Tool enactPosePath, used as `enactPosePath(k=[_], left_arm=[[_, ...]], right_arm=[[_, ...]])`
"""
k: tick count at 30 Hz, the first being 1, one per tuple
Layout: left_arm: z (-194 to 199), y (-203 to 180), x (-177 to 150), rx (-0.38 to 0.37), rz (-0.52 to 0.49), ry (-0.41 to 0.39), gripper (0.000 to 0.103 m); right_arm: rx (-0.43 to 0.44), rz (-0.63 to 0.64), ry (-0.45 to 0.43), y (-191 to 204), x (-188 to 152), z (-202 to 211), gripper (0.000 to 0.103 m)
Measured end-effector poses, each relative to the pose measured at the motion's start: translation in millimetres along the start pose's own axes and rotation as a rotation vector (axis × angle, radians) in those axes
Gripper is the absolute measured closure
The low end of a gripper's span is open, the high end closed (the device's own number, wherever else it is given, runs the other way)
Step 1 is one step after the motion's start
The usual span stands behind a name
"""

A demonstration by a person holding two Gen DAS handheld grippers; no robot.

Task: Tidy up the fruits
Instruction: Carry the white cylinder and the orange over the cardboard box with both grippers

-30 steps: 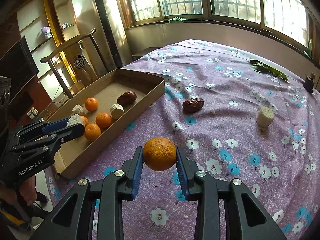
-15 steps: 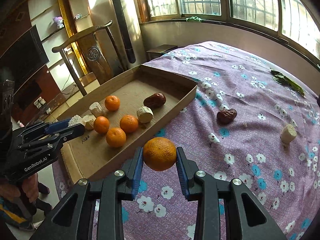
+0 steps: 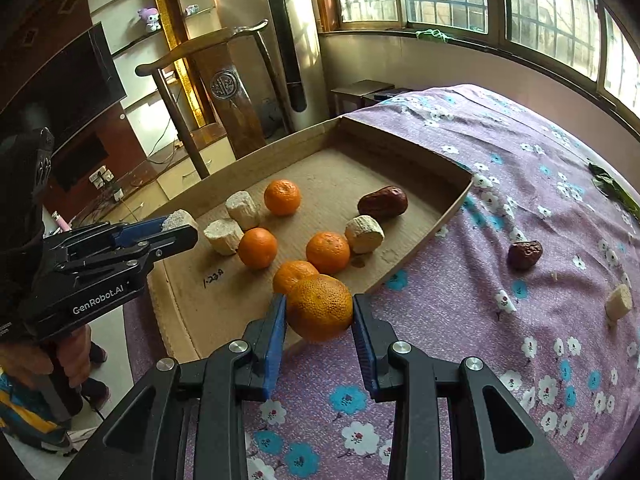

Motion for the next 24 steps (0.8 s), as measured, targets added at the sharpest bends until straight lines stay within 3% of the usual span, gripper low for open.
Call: enactPosePath(k=[24], left_arm=[[-16, 1, -3, 0.028, -0.005, 0.010, 0.073]], right_arm=[[0.080, 0.097, 0.070, 48, -3, -30, 0.068]])
Point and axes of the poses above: each gripper's, at about its wrist camera, not at the fingertips, and z roughly against the way its jaws point, y to its left, x to its top, the point moved 4 cm from there along -z, roughly the way its jaws point, and after that the axes turned 1 degree about -x, right-handed, at the moved point
